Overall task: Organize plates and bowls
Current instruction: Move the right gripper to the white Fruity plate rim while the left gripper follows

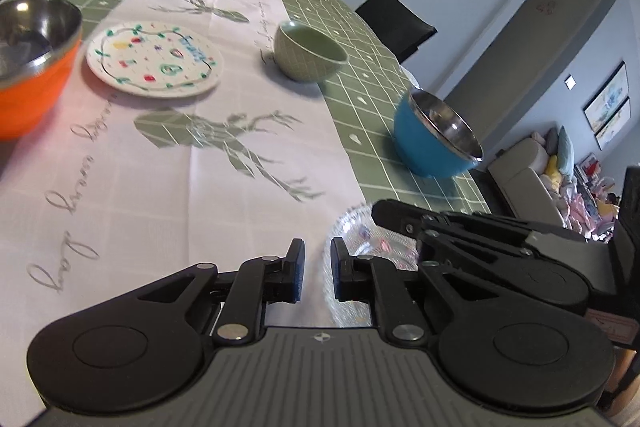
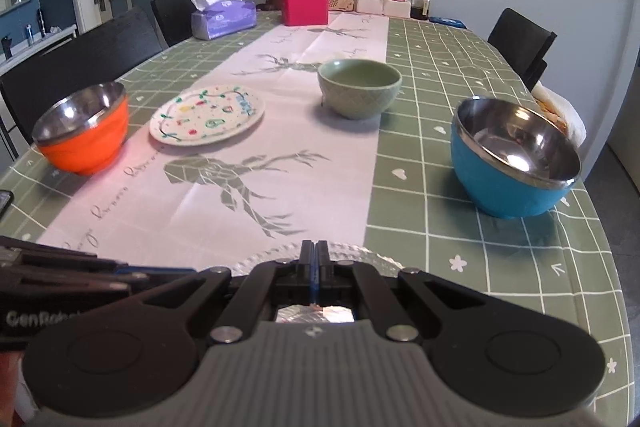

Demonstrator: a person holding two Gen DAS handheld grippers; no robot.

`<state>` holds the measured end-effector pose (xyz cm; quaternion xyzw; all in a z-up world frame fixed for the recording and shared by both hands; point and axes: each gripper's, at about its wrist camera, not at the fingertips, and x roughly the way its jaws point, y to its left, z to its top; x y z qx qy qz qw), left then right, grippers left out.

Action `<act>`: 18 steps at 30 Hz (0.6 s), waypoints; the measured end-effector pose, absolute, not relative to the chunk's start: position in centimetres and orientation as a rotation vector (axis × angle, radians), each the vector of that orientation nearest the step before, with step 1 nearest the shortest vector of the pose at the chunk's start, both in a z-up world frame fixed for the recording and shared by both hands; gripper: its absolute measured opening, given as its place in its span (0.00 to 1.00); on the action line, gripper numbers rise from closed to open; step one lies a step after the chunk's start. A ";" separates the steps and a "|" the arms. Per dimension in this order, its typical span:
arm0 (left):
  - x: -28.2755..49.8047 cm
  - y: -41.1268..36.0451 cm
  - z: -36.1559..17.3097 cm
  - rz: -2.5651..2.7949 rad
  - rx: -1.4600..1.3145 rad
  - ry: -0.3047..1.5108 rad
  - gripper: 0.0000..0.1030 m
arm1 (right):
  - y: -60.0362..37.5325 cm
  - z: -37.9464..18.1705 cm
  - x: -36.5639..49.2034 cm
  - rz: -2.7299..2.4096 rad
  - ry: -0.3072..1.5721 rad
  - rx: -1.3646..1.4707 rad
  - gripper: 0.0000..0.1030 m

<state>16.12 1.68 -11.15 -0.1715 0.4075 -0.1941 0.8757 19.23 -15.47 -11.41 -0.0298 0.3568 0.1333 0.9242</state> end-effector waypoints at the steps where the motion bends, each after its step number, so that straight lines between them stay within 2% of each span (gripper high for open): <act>1: 16.4 1.9 -10.7 -0.394 -0.339 0.846 0.16 | -15.3 -11.2 19.4 0.283 0.740 -0.051 0.00; 5: 17.6 3.0 -8.9 -0.359 -0.239 0.815 0.30 | -14.4 -10.6 20.5 0.328 0.777 0.021 0.00; 10: 20.9 5.3 -7.3 -0.356 -0.171 0.857 0.31 | -12.9 -9.9 22.5 0.363 0.828 0.093 0.06; 14: 23.8 7.1 -5.4 -0.358 -0.081 0.904 0.31 | -11.8 -9.5 24.6 0.374 0.881 0.163 0.25; 18: 27.4 8.8 -4.0 -0.339 -0.018 0.953 0.31 | -11.2 -9.6 27.4 0.350 0.948 0.251 0.28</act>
